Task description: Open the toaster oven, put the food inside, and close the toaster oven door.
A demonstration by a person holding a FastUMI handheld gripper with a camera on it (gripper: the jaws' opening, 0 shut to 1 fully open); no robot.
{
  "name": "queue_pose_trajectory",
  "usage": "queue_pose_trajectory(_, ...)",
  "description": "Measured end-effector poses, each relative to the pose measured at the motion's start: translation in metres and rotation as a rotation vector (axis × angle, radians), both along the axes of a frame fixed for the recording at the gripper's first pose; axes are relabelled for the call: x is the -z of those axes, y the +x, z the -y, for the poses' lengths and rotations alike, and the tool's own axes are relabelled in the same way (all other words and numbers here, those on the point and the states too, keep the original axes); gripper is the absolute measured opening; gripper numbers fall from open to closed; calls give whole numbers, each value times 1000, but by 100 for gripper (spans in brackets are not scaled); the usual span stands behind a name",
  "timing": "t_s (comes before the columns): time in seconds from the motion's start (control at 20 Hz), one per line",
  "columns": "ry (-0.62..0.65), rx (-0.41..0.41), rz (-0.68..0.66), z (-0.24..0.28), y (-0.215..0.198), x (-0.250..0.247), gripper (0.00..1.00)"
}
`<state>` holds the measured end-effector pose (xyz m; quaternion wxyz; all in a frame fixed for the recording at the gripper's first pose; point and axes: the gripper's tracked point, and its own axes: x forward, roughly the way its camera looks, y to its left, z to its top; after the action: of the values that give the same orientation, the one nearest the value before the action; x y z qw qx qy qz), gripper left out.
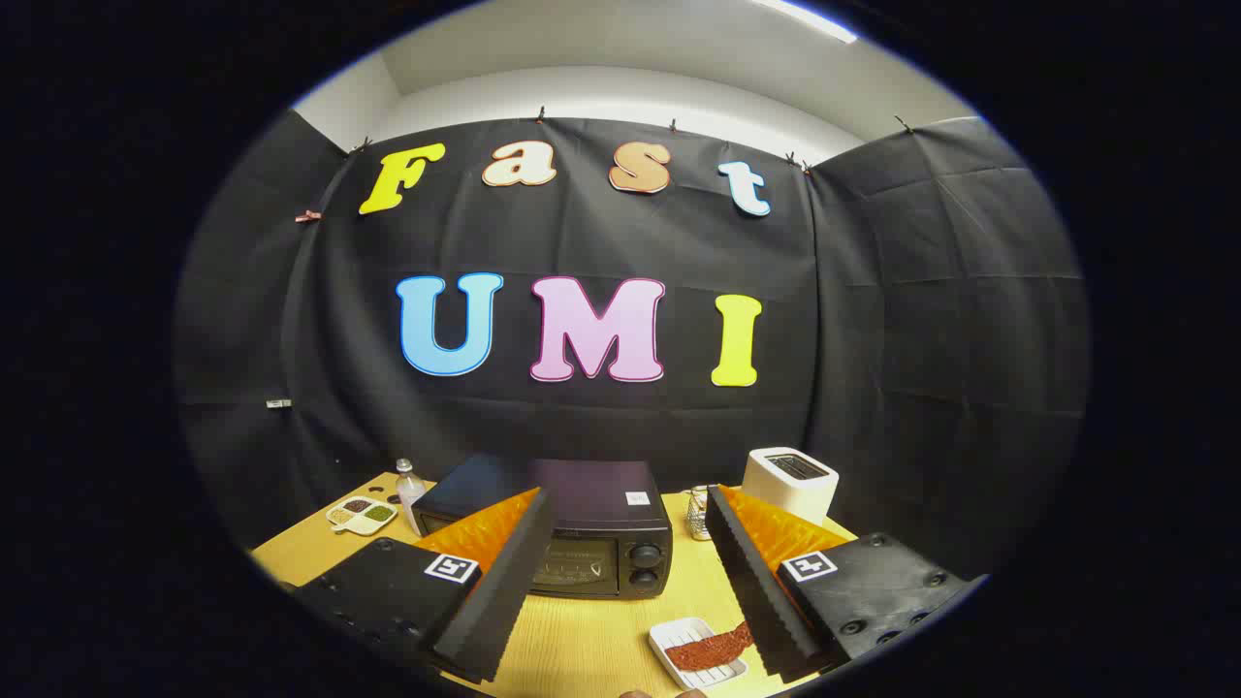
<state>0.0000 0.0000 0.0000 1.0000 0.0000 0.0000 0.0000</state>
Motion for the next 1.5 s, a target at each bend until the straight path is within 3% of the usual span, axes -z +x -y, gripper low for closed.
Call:
queue_pose_trajectory(1.0,5,-14,-20,-20,-2,10,97)
queue_pose_trajectory(1.5,7,14,-51,-26,31,13,97)
